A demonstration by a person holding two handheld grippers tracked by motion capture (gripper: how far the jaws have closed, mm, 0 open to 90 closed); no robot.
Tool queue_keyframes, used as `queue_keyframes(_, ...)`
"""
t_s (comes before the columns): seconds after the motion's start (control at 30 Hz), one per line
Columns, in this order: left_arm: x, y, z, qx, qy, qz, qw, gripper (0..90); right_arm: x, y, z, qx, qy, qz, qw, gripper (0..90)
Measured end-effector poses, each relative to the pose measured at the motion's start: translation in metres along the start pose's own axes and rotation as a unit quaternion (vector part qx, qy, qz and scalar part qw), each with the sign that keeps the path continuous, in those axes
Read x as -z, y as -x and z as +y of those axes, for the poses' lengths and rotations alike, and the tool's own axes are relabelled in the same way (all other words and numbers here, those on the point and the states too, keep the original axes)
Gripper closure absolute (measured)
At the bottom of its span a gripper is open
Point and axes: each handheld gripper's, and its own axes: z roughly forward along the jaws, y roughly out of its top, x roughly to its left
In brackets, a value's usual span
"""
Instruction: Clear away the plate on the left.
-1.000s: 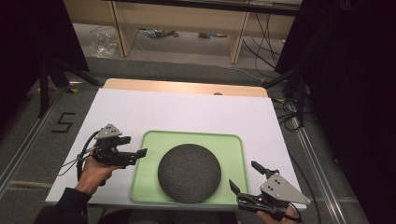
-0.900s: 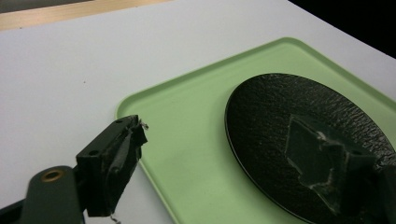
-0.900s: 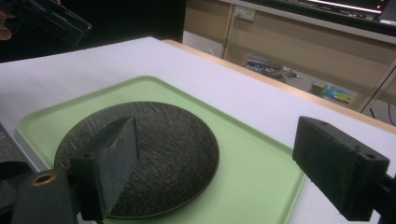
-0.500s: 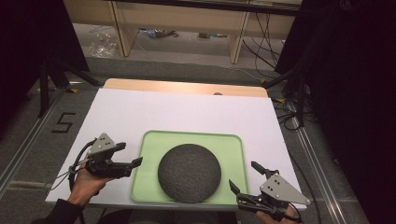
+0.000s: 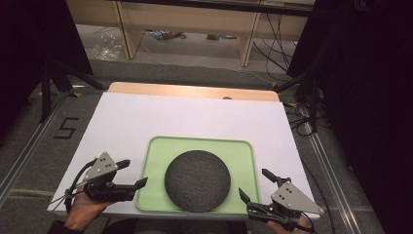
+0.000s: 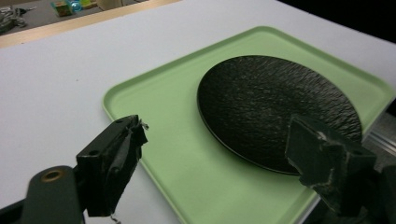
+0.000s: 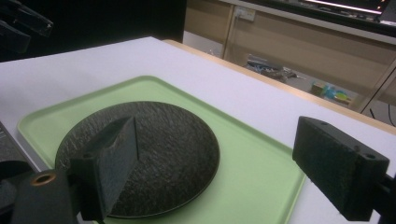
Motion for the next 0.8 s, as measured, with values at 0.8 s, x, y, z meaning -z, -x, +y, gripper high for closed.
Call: queue_keyframes(0.8, 0.0019, 0.0059, -0.007, 0.002, -0.012, 0.013, 0.9998, 18.3, -0.0006, 0.0008, 0.0002, 0.01, 0.006, -0.005, 0.9999, 15.5)
